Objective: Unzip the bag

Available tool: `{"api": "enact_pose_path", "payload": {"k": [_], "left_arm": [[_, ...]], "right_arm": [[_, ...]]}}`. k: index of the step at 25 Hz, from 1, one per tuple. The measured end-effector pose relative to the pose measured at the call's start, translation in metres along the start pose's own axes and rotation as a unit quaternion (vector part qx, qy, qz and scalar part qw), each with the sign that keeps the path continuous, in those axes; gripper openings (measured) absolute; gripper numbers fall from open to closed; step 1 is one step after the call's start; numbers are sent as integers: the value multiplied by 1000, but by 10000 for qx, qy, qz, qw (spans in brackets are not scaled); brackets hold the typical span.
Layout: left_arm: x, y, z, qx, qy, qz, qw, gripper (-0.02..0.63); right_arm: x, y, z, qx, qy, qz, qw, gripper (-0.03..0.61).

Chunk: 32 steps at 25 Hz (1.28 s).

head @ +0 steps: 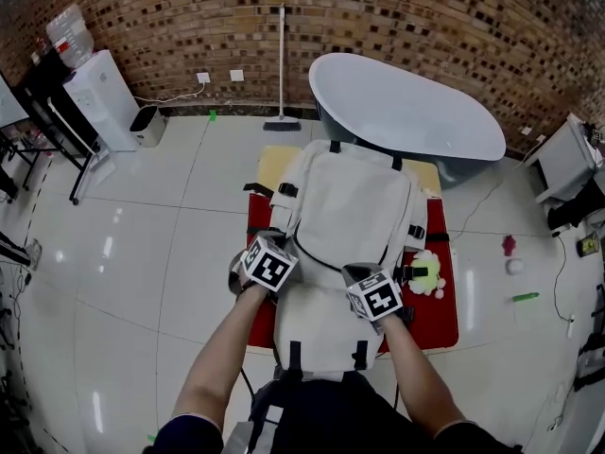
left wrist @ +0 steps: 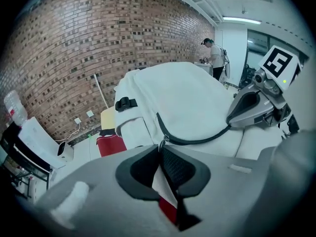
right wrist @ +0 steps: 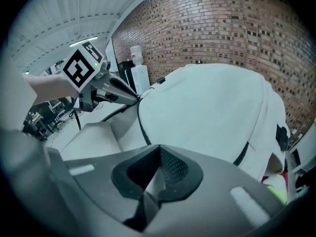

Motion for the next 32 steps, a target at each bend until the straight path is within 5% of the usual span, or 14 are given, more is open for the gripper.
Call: {"api": "enact_pose_path", "payload": {"k": [9,16,20,25,32], "left_arm": [[22,28,9,-139,-46,313,9994,31],[19,28,14,-283,-224,165,9992,32],[23,41,-8,-772,-243,-60,9967,91],[8,48,-45,-1347,-504,-343,9890,91],[-24,80,-96,-2322,-659,-358,9698,9]], "right_arm": [[-2,-4,1,13,-123,134,9998,-2],[-9,-2,-2,-107,-154,319,9993,-2],[-15,12,-18,-398,-304,485,9976,-2],[2,41,-51,-1166,-36,705,9907,-2],[30,77,-107,-2150,165,459,9754,-2]]}}
Point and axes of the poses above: the fingertips, and each gripper's own axes: z forward along the fingers, x to its left, y out of its top, the point moved 2 cm from there along -z, backward along the fingers, and after that the axes turned 7 degrees about z, right-handed, at the moved point
